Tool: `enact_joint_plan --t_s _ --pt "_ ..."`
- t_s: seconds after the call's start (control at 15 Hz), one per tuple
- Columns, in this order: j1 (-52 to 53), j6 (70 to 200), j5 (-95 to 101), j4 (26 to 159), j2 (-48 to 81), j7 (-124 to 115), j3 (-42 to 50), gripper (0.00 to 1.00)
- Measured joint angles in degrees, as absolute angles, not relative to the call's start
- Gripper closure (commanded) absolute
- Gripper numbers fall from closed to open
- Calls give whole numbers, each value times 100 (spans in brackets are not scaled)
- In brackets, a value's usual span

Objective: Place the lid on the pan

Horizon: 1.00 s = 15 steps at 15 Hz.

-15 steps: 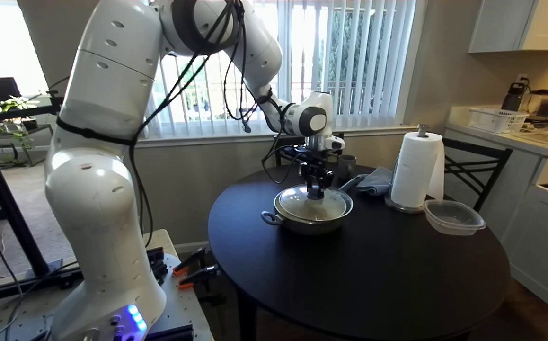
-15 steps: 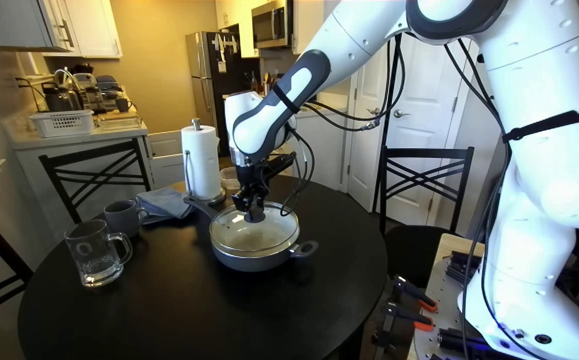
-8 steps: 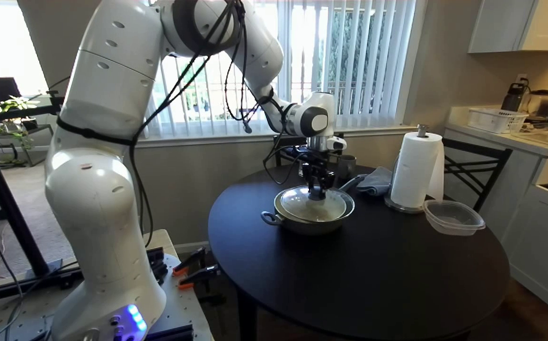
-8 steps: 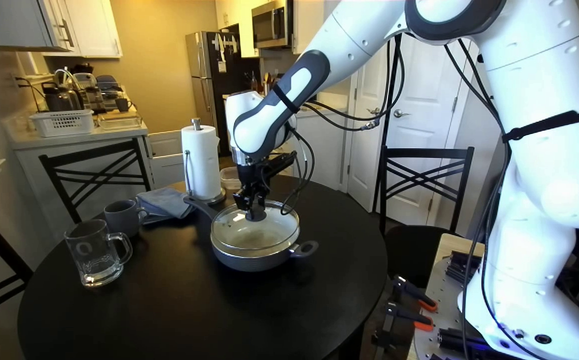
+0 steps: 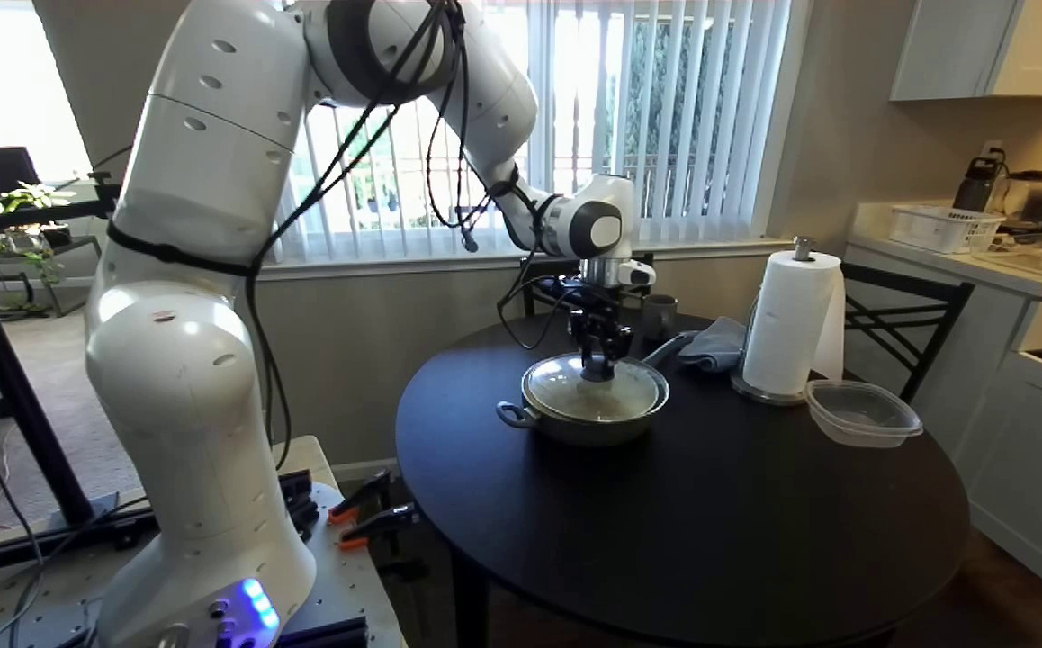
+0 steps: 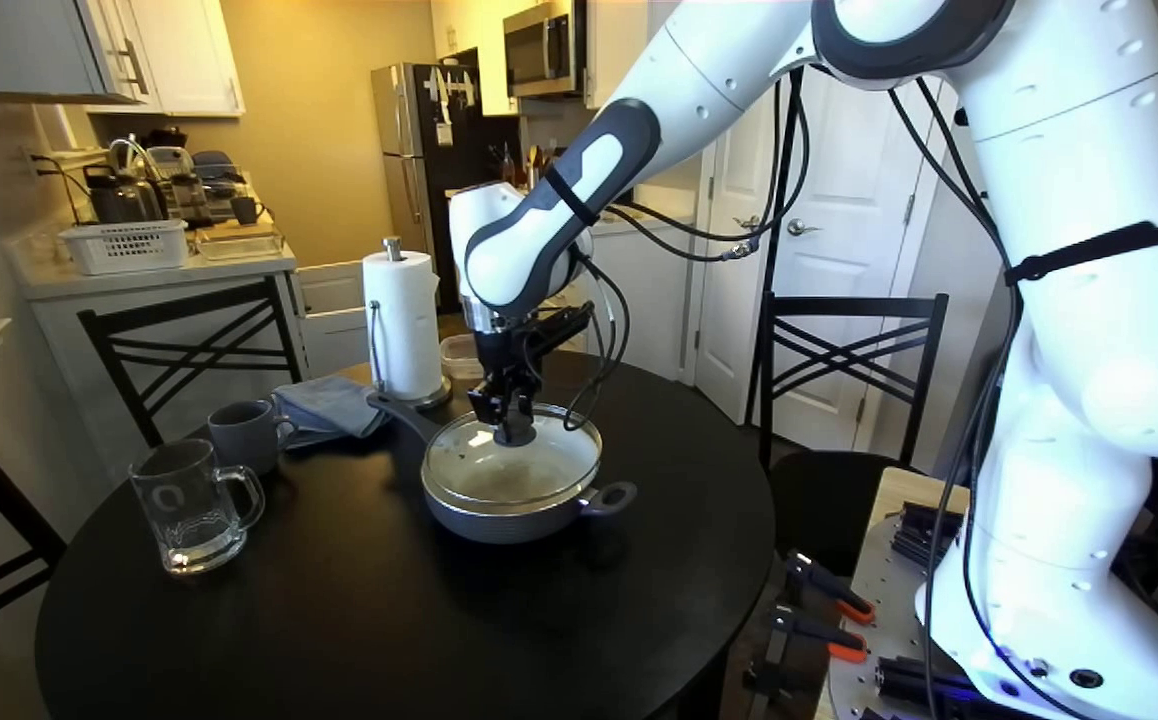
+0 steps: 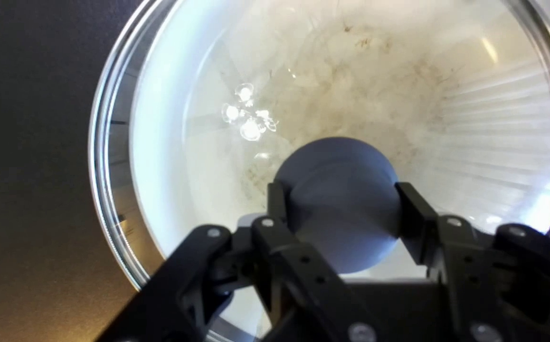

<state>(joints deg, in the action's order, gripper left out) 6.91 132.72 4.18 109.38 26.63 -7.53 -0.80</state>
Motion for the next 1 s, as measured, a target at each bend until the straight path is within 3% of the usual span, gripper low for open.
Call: enact_joint_plan --t_s 1.0 --pt "688 13053 321 10958 2640 -753 -245 67"
